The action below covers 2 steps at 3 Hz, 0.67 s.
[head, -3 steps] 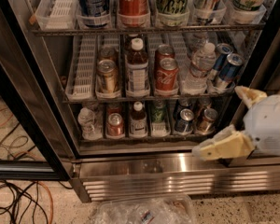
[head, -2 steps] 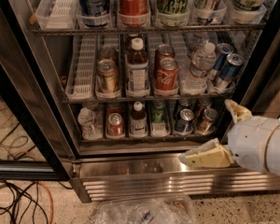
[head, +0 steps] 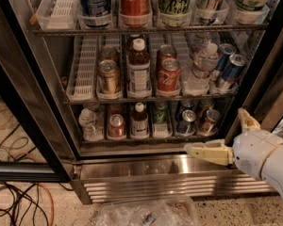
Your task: Pick pepsi can from bottom shelf of fridge
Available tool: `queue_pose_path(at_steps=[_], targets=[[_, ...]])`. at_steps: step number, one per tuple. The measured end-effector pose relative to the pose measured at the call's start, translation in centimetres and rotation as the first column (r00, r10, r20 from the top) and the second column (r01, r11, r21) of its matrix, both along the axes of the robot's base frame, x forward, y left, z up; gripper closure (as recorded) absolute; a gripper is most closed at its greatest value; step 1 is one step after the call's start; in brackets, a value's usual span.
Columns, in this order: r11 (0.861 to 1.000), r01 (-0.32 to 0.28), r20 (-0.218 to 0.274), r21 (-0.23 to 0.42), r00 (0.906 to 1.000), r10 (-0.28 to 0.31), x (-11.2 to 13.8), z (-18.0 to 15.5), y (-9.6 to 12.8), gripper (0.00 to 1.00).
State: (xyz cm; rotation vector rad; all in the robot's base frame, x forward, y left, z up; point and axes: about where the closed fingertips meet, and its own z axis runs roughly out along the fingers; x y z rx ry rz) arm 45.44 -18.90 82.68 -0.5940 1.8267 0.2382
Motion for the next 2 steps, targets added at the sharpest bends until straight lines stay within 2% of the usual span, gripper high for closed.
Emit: queue_pose_path(at_steps=[1, 2], targets=[[1.0, 0.0, 0.0, 0.0, 1.0, 0.0, 0.0, 0.0, 0.0, 0.0], [0.998, 0.057, 0.023, 0.004, 0.9981, -0.057, 0.53, 0.12, -0.24, 0.0]])
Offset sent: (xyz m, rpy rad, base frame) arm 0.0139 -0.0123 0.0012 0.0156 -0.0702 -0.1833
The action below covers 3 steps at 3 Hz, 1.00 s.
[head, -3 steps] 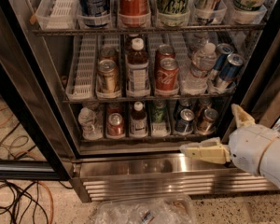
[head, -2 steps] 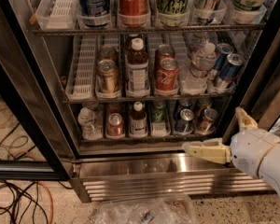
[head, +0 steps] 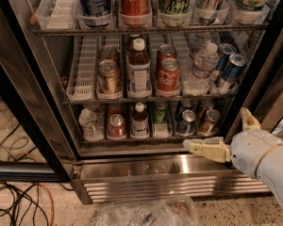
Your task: Pick pepsi can from bottom shelf of fridge
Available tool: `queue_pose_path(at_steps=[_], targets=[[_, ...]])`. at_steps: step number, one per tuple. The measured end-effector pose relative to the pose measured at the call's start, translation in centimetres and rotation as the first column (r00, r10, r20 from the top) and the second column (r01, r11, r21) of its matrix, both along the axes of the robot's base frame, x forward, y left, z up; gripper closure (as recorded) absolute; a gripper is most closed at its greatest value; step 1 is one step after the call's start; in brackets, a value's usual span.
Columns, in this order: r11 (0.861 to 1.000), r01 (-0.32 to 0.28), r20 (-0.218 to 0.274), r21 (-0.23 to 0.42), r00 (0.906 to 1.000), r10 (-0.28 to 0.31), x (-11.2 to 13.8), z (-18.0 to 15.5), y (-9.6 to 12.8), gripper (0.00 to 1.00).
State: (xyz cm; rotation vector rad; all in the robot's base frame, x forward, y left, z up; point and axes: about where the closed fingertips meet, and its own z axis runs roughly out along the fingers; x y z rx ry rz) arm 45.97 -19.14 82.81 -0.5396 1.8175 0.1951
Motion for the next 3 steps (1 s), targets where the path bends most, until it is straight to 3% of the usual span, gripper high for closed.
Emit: queue_pose_path(at_steps=[1, 2, 3], targets=[[0.994, 0.101, 0.007, 0.03, 0.9949, -0.101, -0.2, -3.2, -1.0, 0.0], [0.988, 0.154, 0.045, 0.017, 0.987, -0.154, -0.5, -6.2, -1.0, 0.0], [0.992, 0.121, 0.145, -0.028, 0.9827, -0.115, 0.7, -6.9, 3.1, 0.0]])
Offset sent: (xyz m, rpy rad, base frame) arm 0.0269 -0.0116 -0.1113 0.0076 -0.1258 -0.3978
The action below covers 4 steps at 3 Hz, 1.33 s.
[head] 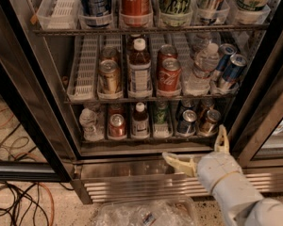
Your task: Pick pepsi can from bottom shelf of fridge
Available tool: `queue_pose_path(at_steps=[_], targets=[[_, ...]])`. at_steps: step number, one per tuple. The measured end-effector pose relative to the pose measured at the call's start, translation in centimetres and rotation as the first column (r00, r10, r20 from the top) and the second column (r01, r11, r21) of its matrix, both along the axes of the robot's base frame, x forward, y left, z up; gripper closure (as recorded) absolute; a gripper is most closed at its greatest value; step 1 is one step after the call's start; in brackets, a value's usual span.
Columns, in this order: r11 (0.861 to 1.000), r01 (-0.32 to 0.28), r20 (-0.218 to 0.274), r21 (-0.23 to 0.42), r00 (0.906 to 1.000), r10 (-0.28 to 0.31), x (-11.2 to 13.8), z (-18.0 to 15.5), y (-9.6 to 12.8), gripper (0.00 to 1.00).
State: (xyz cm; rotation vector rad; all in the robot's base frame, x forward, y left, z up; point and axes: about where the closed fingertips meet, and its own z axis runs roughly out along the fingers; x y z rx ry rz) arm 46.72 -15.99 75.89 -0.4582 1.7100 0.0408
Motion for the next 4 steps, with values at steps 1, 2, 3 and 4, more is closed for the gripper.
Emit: queue_pose_path(at_steps=[1, 2, 3, 4], targets=[[1.0, 0.012, 0.072, 0.003, 0.9973, -0.012, 1.8, -1.7, 2.4, 0.0], [0.989, 0.096, 0.122, 0.109, 0.9864, -0.11, 3.7, -3.1, 2.3, 0.0], [0.972, 0.18, 0.118, 0.15, 0.9729, -0.199, 4.2, -4.9, 0.1, 0.0], [0.972, 0.18, 0.118, 0.15, 0.9729, -0.199, 4.2, -4.9, 0.1, 0.0]])
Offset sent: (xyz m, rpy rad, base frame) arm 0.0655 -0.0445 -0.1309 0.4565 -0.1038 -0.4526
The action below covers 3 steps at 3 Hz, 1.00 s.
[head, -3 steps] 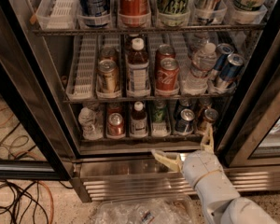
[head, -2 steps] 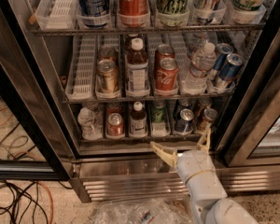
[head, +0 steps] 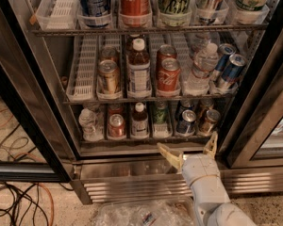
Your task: Pick pepsi can from bottom shelf of fridge
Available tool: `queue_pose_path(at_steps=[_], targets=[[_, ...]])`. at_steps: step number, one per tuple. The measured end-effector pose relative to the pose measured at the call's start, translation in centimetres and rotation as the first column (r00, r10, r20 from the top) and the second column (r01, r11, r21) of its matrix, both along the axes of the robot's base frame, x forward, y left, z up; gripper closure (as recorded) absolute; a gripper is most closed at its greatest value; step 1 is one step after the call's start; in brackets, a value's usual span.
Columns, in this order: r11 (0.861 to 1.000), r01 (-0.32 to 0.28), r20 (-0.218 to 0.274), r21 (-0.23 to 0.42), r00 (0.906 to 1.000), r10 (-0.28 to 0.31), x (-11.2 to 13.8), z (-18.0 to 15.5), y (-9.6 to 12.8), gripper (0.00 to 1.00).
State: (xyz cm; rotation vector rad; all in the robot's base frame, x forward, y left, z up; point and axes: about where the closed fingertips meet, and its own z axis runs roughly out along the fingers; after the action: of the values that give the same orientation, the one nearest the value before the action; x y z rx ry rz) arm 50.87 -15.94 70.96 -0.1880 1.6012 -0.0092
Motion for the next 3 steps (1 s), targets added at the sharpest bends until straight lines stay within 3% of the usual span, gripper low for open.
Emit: queue_pose_path(at_steps=[2, 3], targets=[[0.997, 0.044, -0.027, 0.059, 0.9988, -0.042, 0.5, -3.9, -0.9, 0.0], [0.993, 0.052, -0.006, 0.106, 0.9986, -0.052, 0.7, -6.4, -1.2, 0.0]])
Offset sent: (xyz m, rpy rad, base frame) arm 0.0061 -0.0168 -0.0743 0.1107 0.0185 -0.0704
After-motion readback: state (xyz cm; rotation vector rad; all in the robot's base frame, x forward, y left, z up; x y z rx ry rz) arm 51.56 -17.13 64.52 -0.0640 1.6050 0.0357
